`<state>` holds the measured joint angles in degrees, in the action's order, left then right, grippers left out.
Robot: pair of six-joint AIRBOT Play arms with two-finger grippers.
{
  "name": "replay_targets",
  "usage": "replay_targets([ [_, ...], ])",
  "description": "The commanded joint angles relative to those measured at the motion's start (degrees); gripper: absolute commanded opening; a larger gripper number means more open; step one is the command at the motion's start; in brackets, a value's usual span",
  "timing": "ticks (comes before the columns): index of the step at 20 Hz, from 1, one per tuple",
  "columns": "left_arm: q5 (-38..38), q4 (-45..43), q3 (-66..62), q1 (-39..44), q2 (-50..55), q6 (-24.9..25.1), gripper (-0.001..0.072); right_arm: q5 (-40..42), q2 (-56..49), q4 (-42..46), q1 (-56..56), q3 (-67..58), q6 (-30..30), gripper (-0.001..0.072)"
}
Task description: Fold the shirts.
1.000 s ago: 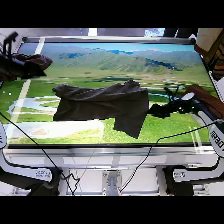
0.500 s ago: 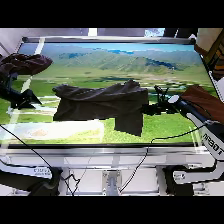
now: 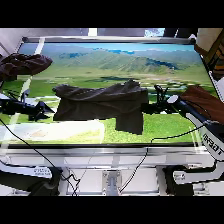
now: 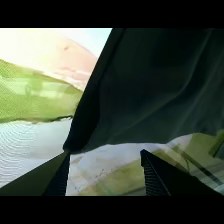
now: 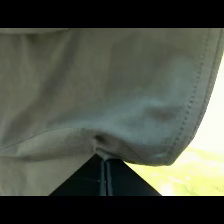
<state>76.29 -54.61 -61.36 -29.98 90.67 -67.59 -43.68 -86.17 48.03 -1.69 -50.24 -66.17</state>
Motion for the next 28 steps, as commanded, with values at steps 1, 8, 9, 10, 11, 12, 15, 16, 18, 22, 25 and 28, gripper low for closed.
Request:
replay_targets([
  [1, -6.7, -0.9, 4.8, 2.2, 0.2, 1.6, 0.0515, 0.2, 0.0, -0.3, -0.1, 0.0, 0.2, 0.0024],
  [8, -11.8, 8.2, 5.1, 6.9, 0.3, 6.6, 0.0031, 0.2, 0.0, -0.8, 0.0, 0.0, 0.8, 0.0024],
  [9, -11.2, 13.5, 5.1, 6.9, 0.3, 9.0, 0.0016, 0.2, 0.1, -1.4, 0.0, 0.0, 1.7, 0.0024],
  [10, -9.9, 18.5, 4.9, 6.9, 0.3, 10.7, 0.0015, 0.2, 0.4, -2.7, 0.0, 0.0, 2.9, 0.0023],
  [11, -7.8, 23.5, 4.2, 6.9, 0.0, 12.5, 0.0013, 0.7, 1.2, -4.6, 0.0, 0.0, 5.2, 0.0023],
  [12, -5.8, 27.8, 3.4, 6.9, -0.7, 13.7, 0.0012, 1.8, 2.6, -7.0, 0.0, 0.0, 7.6, 0.0022],
  [15, -3.9, 38.3, -3.0, 6.8, -7.1, 15.4, 0.0012, 7.6, 11.0, -8.0, 0.8, -1.4, 9.4, 0.0020],
  [16, -4.2, 39.3, -6.8, 6.7, -9.7, 15.3, 0.0012, 7.6, 13.8, -6.6, 1.8, -3.0, 9.4, 0.0020],
  [18, -4.6, 39.2, -16.0, 5.9, -14.4, 14.0, 0.0012, 7.5, 19.5, -4.5, 5.2, -6.6, 8.6, 0.0020],
  [22, -3.8, 37.4, -35.5, 3.0, -20.7, 7.4, 0.0011, 4.5, 30.6, -2.5, 13.1, -15.2, 8.6, 0.0019],
  [25, -0.1, 33.4, -48.4, 2.1, -25.6, 1.9, 0.0011, -1.7, 40.5, 2.2, 17.9, -23.3, 6.6, 0.0018],
  [28, 1.9, 27.0, -58.6, 2.2, -32.3, -5.5, 0.0010, -11.7, 49.6, 8.7, 21.4, -31.7, 1.4, 0.0018],
])
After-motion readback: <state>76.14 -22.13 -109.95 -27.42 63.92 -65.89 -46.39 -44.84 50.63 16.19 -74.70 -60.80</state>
